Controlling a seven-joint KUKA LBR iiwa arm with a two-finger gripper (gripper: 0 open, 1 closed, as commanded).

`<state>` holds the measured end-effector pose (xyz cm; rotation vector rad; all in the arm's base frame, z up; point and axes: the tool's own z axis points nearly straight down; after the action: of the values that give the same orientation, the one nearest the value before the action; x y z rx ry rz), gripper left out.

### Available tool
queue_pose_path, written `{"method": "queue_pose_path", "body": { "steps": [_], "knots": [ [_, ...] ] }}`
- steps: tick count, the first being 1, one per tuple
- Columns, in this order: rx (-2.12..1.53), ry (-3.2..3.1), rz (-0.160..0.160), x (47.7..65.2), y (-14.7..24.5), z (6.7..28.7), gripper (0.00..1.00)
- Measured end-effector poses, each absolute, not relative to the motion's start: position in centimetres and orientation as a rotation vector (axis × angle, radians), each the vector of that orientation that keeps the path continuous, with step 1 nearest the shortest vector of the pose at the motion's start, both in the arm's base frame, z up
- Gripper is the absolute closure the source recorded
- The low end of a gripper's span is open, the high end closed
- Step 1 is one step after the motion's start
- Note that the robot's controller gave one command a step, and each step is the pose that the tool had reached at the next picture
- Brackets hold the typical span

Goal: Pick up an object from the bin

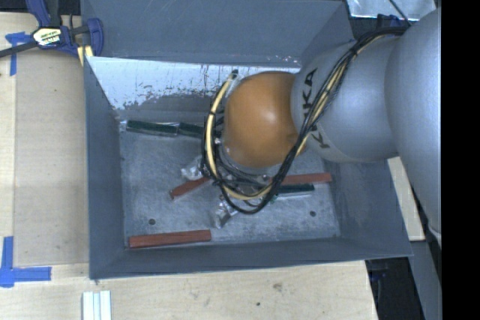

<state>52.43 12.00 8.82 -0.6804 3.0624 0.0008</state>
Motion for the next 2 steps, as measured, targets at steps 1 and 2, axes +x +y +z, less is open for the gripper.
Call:
{"method": "queue_pose_path", "body": {
  "steps": [1, 2],
  "knots": [
    [-0.698, 3.057, -0.001, 57.33, 13.48, 7.72, 1.0],
    [-0.697, 3.058, 0.0, 57.34, 13.48, 7.72, 1.0]
  ]
}}
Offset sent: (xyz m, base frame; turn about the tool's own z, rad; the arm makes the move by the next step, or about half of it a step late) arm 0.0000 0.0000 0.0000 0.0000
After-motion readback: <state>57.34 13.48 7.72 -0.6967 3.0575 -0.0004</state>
